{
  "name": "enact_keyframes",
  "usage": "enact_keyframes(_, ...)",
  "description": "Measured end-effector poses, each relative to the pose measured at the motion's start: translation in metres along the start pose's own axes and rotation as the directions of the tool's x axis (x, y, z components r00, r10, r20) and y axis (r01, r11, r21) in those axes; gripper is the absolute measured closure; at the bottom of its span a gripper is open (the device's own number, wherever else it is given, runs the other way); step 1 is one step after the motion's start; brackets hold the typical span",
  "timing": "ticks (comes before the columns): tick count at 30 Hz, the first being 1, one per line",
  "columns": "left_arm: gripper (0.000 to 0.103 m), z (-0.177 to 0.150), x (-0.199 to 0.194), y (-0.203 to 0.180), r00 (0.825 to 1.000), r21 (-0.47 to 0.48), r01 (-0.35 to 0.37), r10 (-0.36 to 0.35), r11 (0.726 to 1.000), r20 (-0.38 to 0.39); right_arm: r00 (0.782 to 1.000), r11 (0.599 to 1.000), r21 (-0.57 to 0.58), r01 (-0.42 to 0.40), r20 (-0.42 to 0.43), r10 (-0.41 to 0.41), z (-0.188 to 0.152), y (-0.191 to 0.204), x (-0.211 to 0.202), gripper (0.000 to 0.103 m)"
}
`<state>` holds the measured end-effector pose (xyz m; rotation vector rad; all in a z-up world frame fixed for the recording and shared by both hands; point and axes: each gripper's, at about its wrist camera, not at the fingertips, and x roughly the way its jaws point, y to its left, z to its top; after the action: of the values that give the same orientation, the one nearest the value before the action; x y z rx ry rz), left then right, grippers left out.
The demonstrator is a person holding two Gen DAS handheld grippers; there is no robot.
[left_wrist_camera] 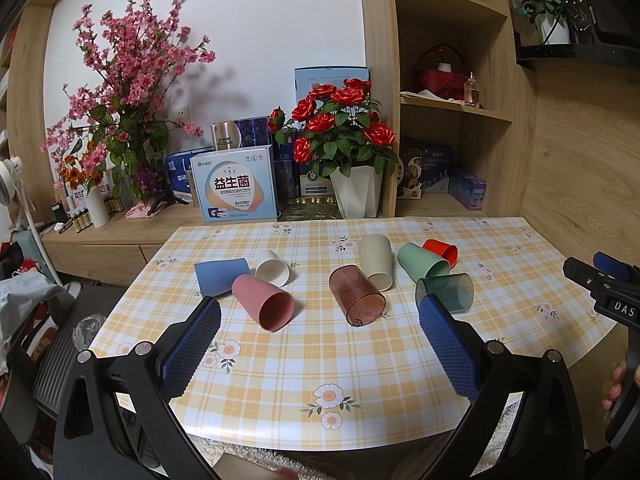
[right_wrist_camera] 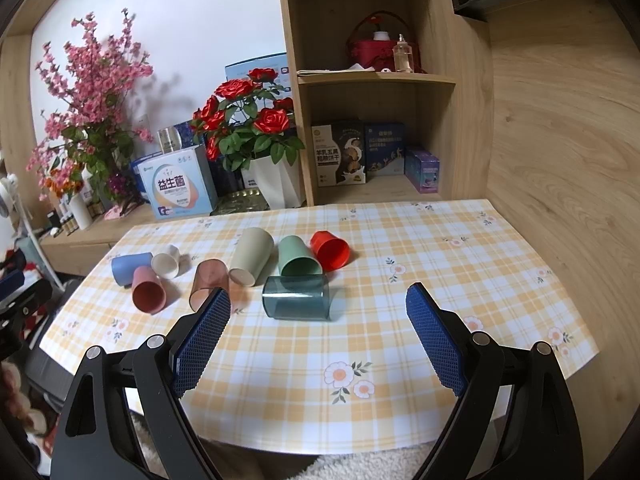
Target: Flip cup upside down
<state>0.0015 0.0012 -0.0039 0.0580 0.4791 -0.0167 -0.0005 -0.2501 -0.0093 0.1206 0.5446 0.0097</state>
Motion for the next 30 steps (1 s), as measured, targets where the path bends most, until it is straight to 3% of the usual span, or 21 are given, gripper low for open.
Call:
enact_keyframes(21, 0.006, 0.0, 0.0, 0.0, 1.0, 0.001, 0.003, -0.003, 1.0, -0.002, 1.0, 1.0, 0.009, -0.002, -0.005, 0.002, -0.001, -0.002, 0.001, 0.016)
enact_keyframes(30, 0.006, -0.007, 0.005, 0.002, 0.997, -0.004, 0.068, -0.069, 0.998, -0.026, 0.999, 0.999, 0.037, -0.009, -0.05, 0.011, -0.007, -0.006, 0.013, 0.016)
